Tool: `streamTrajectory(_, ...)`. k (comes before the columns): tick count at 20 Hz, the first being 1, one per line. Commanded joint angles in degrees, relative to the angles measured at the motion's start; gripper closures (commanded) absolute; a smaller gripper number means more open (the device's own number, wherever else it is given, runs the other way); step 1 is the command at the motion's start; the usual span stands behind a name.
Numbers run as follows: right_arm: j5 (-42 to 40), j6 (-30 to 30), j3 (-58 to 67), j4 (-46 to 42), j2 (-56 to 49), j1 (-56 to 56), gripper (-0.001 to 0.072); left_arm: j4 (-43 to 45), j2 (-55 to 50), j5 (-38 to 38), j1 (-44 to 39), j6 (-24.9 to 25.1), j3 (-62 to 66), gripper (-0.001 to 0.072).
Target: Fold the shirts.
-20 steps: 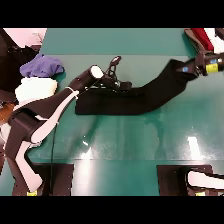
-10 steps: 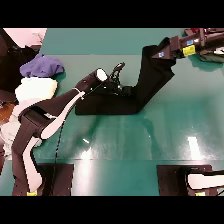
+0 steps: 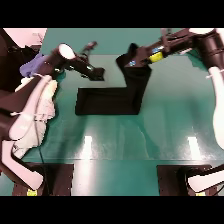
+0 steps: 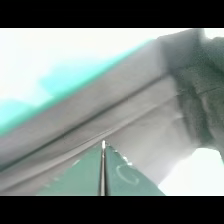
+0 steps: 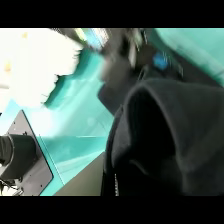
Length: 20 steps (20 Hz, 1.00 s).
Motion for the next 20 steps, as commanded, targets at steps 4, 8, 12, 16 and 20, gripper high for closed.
streamTrajectory(4, -20.0, -4.9, 0.1, 0.1, -9.5, 17.8, 0.0521, 7.3, 13.0, -7.7, 13.7, 1.9, 0.1, 0.0683)
streamTrajectory(8, -24.7, -8.5, 0.1, -0.7, -11.5, 21.8, 0.0073, 7.3, 16.8, -10.6, 18.9, 1.9, 0.0, 0.0682)
streamTrajectory(12, -6.3, -6.4, -0.7, -10.2, -7.5, 14.7, 0.0081, 7.1, 17.6, -13.0, 19.6, 2.0, 0.0, 0.0682)
streamTrajectory(16, -2.1, -3.3, -15.2, -17.2, -0.6, 3.3, 0.0110, 5.9, 17.6, -13.1, 19.3, 2.0, -0.7, 0.0682)
streamTrajectory(20, -12.9, -0.8, -34.0, -12.0, 5.0, -8.5, 0.0127, 5.2, 17.6, -13.0, 19.3, 2.1, -3.7, 0.0682)
